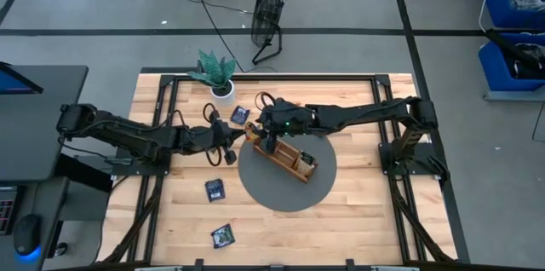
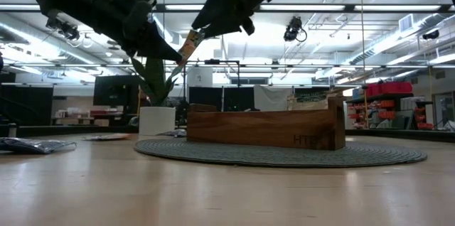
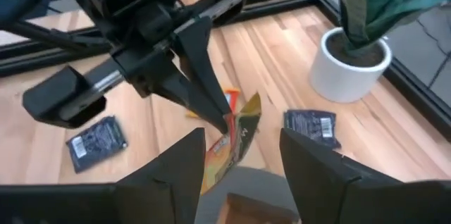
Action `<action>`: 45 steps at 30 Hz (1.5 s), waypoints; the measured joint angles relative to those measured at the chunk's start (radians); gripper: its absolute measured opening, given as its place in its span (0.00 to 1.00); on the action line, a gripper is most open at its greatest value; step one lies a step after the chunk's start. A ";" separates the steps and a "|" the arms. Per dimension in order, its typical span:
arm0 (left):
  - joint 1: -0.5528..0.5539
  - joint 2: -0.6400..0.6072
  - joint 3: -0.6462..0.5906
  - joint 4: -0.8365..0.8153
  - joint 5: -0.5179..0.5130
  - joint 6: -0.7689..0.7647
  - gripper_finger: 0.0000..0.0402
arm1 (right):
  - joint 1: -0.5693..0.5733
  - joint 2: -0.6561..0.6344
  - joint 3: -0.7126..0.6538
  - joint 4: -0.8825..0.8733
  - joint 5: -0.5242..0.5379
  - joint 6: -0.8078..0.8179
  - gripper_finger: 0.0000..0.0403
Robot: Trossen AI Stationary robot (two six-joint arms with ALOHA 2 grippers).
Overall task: Pick & Place Tea
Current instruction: Put the orange tea bag into the middle section of the wooden organizer
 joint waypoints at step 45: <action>-0.001 -0.001 0.001 0.062 -0.016 0.077 0.08 | -0.025 -0.032 0.000 -0.105 -0.066 -0.055 0.00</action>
